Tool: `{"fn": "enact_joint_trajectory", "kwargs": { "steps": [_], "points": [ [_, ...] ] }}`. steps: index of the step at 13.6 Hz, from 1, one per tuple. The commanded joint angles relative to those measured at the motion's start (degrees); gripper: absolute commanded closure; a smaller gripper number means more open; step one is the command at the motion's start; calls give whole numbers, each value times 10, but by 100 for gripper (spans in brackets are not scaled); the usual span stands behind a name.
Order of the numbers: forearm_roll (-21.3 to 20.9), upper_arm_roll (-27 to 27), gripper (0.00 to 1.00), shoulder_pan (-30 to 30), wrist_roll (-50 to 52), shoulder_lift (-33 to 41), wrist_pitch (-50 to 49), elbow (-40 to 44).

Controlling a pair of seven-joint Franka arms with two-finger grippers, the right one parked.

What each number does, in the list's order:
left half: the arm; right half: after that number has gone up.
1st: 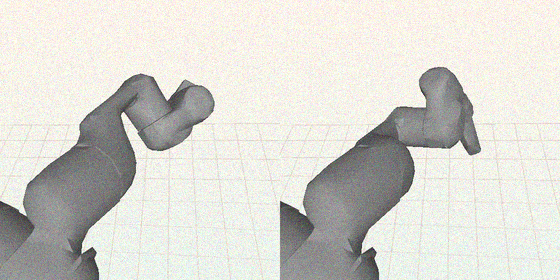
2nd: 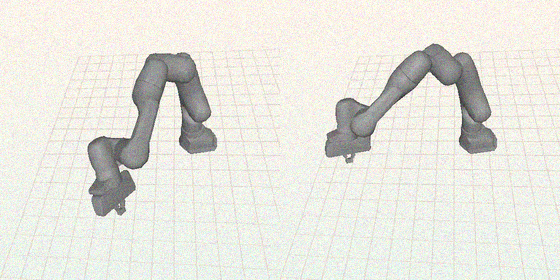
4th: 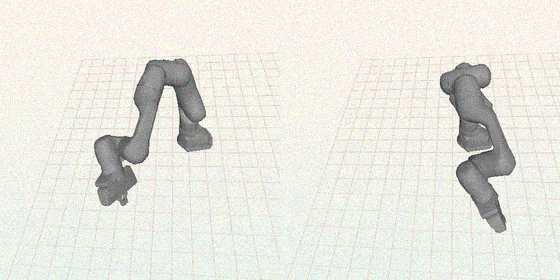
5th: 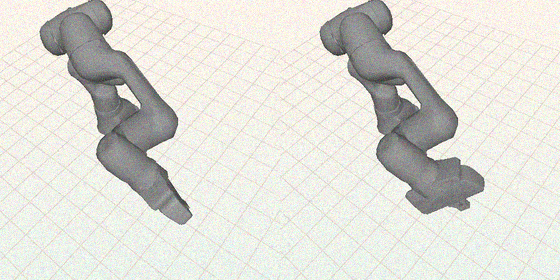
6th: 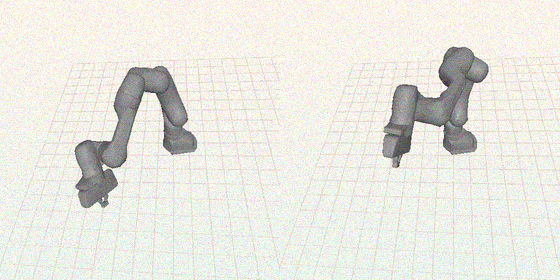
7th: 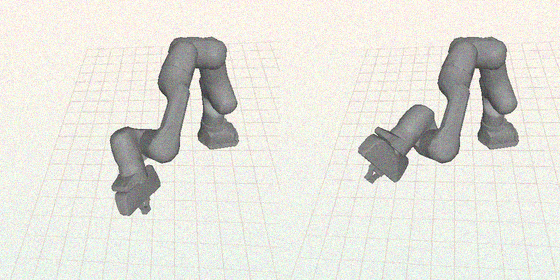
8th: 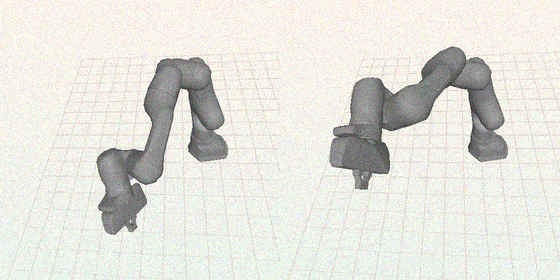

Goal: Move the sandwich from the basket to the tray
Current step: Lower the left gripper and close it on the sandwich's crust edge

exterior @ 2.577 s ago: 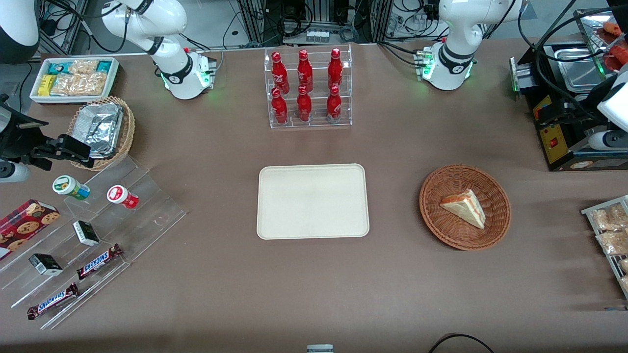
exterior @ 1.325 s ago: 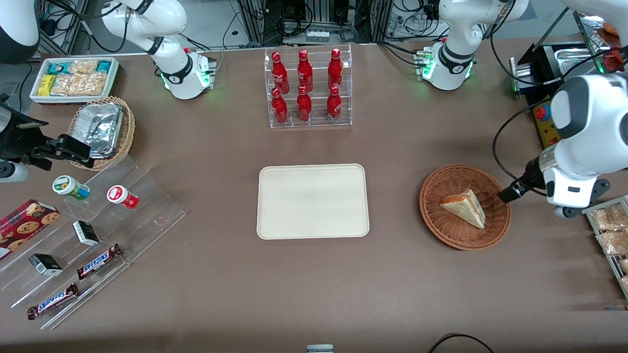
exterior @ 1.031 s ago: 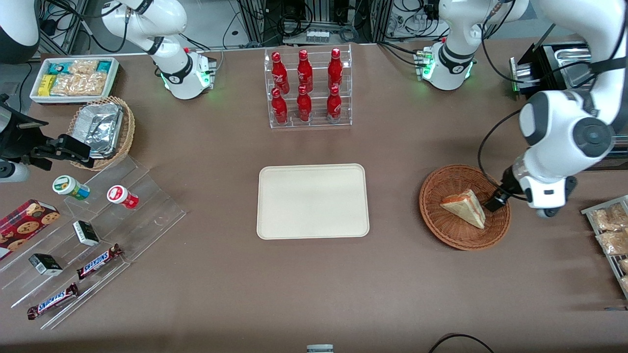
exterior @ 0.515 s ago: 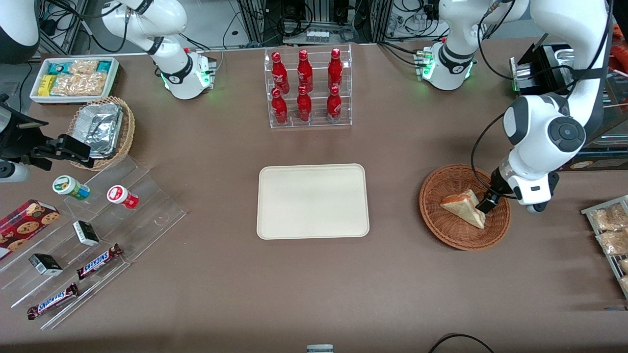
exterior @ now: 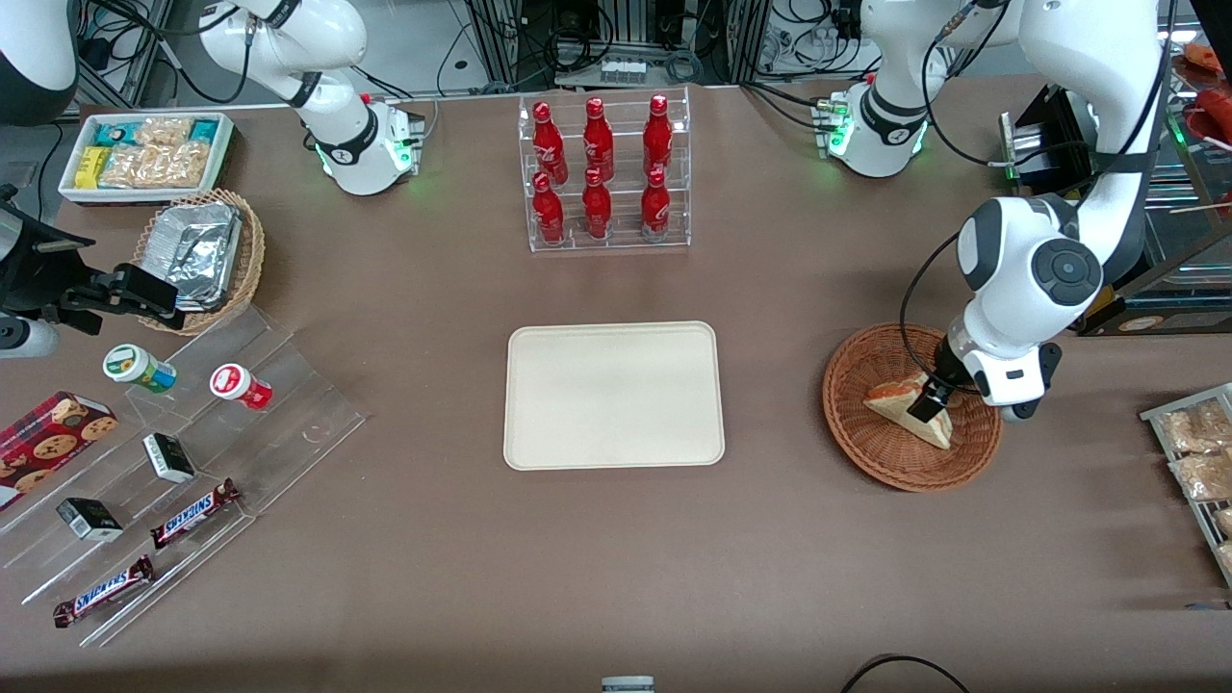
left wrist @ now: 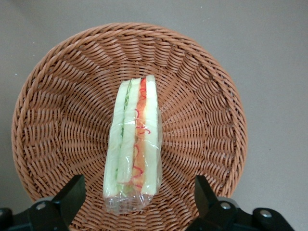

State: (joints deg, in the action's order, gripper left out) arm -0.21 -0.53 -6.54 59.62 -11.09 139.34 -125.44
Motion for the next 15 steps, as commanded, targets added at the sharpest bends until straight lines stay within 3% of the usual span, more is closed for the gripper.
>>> {"fn": "enact_joint_trajectory", "kwargs": {
  "steps": [1, 15],
  "points": [
    [-4, -5, 0, -7, 12, 3, 8, -14],
    [-4, -6, 0, -7, 14, -30, 12, -13]
  ]
}}
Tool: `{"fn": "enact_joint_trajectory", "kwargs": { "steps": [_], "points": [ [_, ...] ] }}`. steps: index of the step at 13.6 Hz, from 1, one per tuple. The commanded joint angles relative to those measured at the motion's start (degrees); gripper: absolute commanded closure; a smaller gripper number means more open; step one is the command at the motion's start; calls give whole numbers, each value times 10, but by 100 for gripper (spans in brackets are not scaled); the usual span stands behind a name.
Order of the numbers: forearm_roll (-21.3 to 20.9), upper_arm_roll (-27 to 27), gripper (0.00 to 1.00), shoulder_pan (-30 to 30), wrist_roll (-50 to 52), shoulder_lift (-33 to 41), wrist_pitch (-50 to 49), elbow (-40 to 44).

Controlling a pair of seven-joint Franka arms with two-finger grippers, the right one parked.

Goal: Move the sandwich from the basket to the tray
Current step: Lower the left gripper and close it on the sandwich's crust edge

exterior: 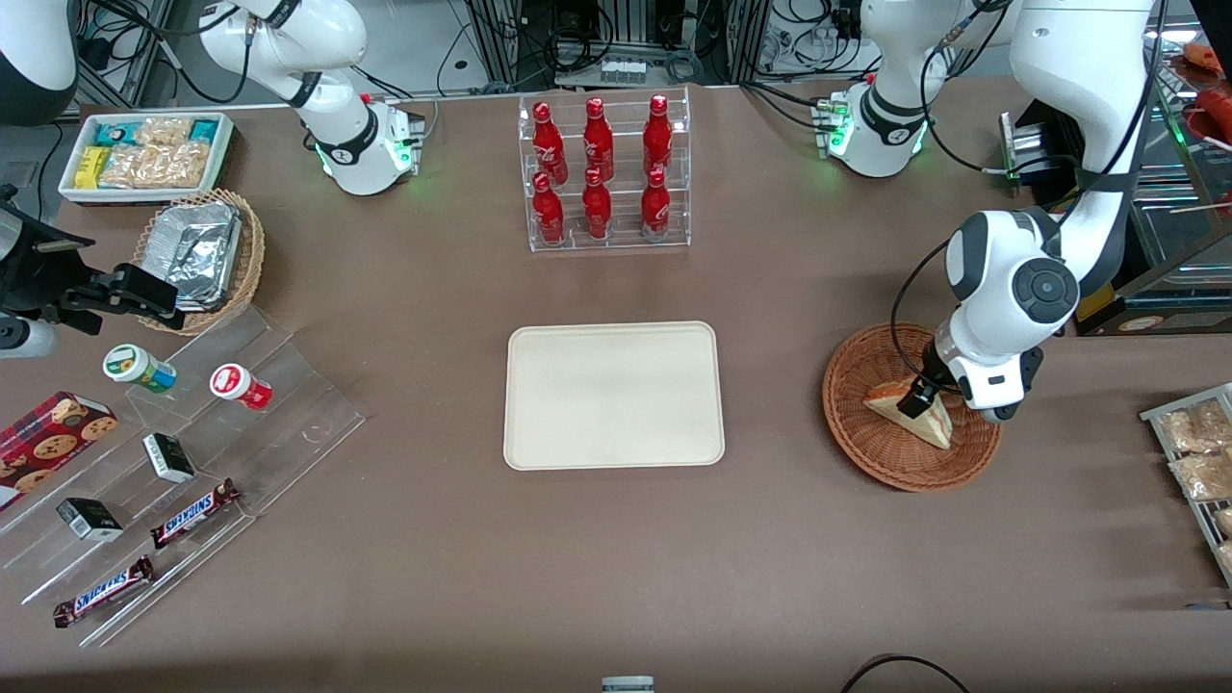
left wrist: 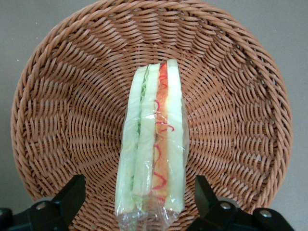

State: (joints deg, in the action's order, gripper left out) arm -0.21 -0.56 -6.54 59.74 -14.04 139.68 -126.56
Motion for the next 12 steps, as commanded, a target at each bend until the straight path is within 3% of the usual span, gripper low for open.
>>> {"fn": "enact_joint_trajectory", "kwargs": {
  "steps": [1, 2, 3, 5, 6, 12],
  "points": [
    [-4, -6, 0, -7, 13, 0, 9, -1],
    [-3, -6, 7, -7, 13, -2, 9, 2],
    [-3, -6, 27, -7, 18, -3, 9, 2],
    [-4, -6, 81, -7, 20, -5, 9, 2],
    [-4, -6, 97, -7, 20, -6, 9, 2],
    [-5, -6, 100, -7, 18, -6, 9, 7]
  ]
}}
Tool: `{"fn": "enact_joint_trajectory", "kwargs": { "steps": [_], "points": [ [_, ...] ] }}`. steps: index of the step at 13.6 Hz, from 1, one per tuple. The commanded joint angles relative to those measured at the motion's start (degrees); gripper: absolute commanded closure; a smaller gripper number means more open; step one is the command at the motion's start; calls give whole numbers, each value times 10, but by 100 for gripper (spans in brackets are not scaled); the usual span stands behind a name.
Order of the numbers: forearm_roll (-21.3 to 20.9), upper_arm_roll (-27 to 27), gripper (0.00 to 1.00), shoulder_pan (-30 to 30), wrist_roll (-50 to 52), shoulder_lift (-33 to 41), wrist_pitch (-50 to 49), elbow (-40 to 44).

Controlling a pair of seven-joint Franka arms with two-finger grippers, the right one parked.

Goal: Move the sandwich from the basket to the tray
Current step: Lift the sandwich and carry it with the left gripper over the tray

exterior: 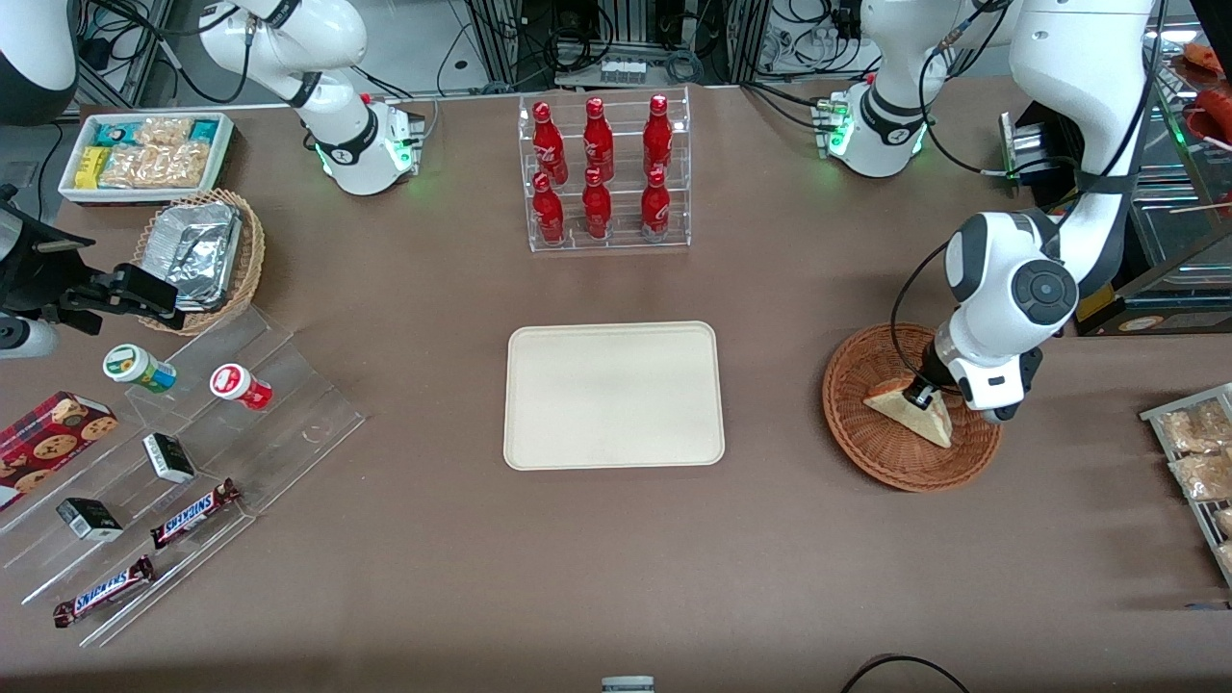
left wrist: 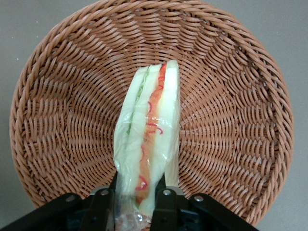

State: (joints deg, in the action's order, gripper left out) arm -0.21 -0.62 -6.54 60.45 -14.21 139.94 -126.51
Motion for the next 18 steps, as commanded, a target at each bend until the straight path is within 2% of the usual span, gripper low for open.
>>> {"fn": "enact_joint_trajectory", "kwargs": {
  "steps": [1, 3, 5, 6, 18],
  "points": [
    [-5, -5, 100, -7, 11, -4, 2, 13],
    [-14, -5, 100, -7, 9, 1, -17, 21],
    [-73, -3, 100, -8, 7, 1, -82, 51],
    [-87, -2, 100, -8, 4, 1, -118, 70],
    [-94, 78, 100, -8, -61, 7, -488, 323]
  ]
}}
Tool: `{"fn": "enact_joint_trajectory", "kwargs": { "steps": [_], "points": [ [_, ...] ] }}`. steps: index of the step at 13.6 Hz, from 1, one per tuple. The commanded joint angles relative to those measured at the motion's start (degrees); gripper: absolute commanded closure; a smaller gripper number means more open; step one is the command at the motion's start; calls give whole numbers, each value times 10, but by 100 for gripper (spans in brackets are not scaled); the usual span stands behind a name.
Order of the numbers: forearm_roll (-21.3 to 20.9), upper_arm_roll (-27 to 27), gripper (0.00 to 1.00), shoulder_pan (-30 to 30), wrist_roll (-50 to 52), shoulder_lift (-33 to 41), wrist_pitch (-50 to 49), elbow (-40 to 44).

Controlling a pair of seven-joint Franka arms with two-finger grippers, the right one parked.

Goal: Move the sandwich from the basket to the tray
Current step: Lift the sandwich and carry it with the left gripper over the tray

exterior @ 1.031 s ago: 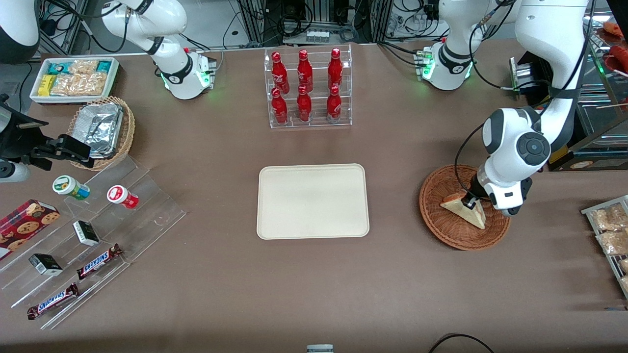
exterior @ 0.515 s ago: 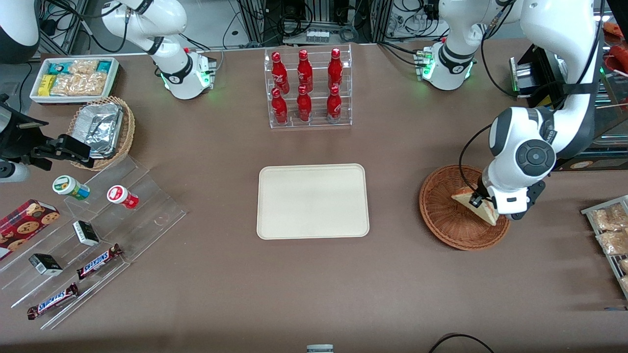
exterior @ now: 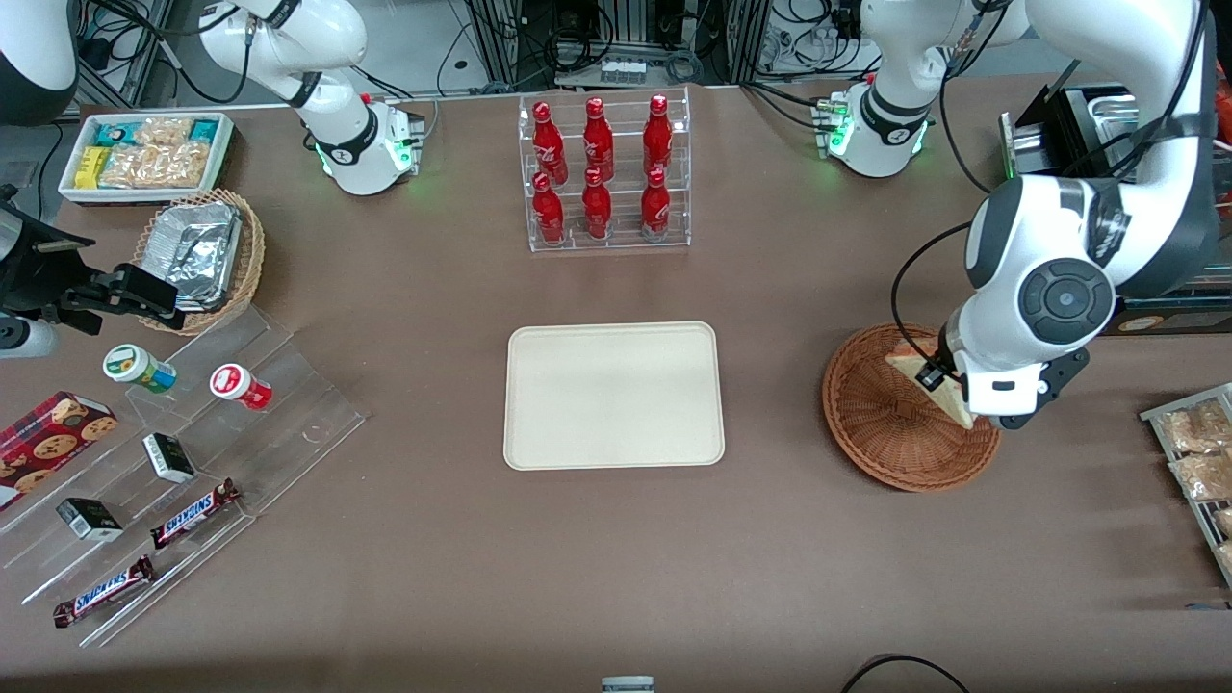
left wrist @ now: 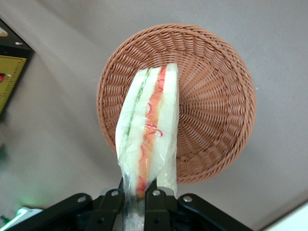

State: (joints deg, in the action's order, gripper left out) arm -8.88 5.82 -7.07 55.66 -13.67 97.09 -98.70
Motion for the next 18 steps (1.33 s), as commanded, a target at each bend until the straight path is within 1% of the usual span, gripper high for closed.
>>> {"fn": "enact_joint_trajectory", "kwargs": {
  "steps": [1, 2, 4, 8, 10, 11, 14, 16, 18],
  "points": [
    [-7, 26, 100, -3, -14, 1, -91, 70],
    [-6, 44, 100, -3, -13, 1, -109, 89],
    [-5, 99, 100, -3, -8, 0, -117, 105],
    [3, 195, 100, -7, -6, -10, -105, 117],
    [3, 222, 100, -18, -13, -28, -78, 125],
    [2, 231, 100, -30, -13, -35, -60, 126],
    [2, 232, 100, -80, -13, -67, -24, 140],
    [-2, 232, 100, -118, -5, -122, -22, 181],
    [-4, 231, 100, -137, -3, -164, -8, 214]
  ]
}}
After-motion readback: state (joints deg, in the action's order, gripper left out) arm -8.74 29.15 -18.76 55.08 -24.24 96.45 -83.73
